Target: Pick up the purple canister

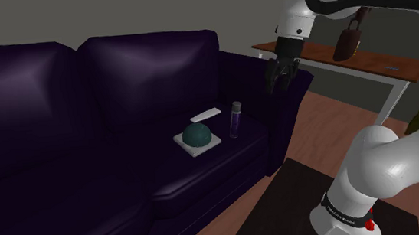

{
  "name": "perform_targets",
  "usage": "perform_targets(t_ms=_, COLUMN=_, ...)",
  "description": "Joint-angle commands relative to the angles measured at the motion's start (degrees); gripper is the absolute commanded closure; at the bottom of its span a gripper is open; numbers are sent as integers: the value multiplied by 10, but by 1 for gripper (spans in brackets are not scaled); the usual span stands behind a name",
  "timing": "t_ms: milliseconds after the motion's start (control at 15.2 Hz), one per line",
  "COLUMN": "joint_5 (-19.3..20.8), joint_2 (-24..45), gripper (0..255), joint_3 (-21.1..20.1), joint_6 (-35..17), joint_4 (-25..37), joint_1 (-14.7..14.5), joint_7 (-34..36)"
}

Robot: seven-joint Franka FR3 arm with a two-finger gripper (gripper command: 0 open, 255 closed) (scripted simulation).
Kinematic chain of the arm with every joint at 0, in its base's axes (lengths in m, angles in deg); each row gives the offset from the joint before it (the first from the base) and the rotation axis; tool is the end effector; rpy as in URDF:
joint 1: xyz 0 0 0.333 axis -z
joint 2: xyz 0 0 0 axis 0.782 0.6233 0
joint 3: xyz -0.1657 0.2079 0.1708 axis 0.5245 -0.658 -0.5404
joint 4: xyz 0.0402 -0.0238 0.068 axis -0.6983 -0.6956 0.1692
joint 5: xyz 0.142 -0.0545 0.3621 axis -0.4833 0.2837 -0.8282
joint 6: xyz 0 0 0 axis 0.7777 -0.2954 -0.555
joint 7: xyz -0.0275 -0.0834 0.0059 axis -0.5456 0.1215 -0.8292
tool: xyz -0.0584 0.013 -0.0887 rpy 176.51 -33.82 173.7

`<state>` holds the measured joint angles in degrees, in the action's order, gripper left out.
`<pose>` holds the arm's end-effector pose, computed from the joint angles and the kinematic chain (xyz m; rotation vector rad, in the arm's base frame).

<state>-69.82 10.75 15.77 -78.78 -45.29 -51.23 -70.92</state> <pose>0.2974 -0.0198 0.5979 -2.9834 0.2608 -0.0014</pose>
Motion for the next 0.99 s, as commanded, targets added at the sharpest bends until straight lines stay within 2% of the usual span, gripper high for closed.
perform_targets(t_ms=0, joint_5=0, joint_2=0, gripper=0, joint_3=0, joint_6=0, joint_4=0, joint_1=0, joint_7=0)
perform_targets(t_ms=462, joint_5=34, joint_2=111, gripper=0, joint_3=27, joint_6=-111, joint_4=-6, joint_1=9, joint_7=-44)
perform_targets(t_ms=924, joint_5=56, joint_2=243, gripper=0, joint_3=53, joint_6=-210, joint_4=25, joint_1=17, joint_7=-82)
